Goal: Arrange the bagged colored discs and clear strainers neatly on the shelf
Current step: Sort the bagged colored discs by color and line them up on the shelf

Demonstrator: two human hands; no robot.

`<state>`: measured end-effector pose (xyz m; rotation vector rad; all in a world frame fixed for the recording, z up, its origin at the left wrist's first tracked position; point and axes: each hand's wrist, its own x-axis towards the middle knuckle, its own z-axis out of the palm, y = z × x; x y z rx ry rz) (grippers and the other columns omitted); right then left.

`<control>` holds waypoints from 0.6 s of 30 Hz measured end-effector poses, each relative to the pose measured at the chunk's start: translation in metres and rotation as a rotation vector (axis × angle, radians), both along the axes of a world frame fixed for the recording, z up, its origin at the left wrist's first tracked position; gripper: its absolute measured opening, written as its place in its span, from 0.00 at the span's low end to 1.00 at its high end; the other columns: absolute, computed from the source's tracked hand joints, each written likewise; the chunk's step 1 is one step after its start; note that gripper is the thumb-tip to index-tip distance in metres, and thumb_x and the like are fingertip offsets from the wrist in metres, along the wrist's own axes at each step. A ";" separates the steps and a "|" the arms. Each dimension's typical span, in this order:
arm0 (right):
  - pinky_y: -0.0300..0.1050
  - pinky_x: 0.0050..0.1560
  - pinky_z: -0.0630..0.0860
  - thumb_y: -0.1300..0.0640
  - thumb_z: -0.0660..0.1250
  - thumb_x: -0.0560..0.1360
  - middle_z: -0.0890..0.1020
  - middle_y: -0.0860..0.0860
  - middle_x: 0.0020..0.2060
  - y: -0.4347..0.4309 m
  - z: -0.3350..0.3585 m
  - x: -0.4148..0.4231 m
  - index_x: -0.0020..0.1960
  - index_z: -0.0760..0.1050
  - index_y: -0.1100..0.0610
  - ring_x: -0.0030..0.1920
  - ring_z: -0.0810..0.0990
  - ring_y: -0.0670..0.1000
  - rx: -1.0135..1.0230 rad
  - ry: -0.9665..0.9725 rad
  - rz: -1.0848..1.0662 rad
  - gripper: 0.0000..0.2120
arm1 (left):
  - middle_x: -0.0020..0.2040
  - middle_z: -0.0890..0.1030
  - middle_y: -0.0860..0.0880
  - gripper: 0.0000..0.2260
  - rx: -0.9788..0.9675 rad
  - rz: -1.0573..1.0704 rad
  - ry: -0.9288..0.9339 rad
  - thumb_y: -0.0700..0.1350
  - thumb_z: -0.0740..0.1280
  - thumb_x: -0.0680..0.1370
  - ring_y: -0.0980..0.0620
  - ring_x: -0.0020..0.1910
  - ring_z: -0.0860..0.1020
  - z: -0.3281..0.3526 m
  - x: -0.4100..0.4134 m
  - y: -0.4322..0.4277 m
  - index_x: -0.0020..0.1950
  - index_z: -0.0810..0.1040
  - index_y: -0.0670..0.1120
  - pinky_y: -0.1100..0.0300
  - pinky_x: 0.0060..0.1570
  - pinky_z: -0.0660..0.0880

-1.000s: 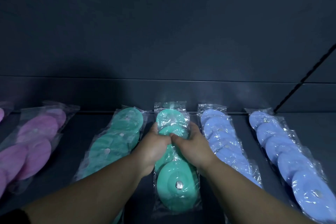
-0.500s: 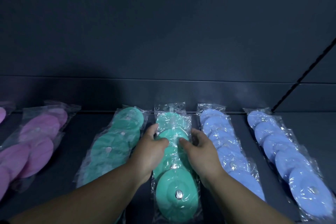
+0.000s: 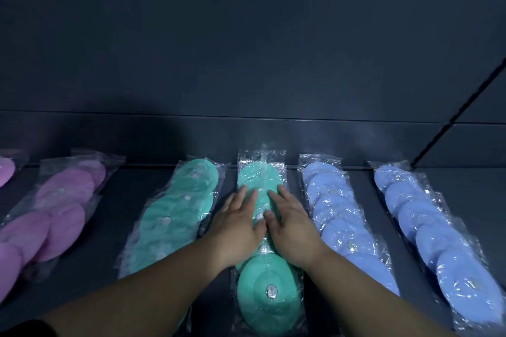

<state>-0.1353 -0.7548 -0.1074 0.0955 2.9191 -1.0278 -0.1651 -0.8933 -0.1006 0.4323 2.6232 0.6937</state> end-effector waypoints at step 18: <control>0.37 0.69 0.60 0.56 0.57 0.82 0.58 0.52 0.76 0.007 0.021 -0.006 0.72 0.66 0.58 0.74 0.62 0.50 -0.298 -0.155 -0.103 0.19 | 0.78 0.46 0.58 0.27 0.311 0.176 -0.142 0.45 0.61 0.81 0.61 0.72 0.58 0.010 0.002 -0.001 0.78 0.55 0.52 0.76 0.51 0.58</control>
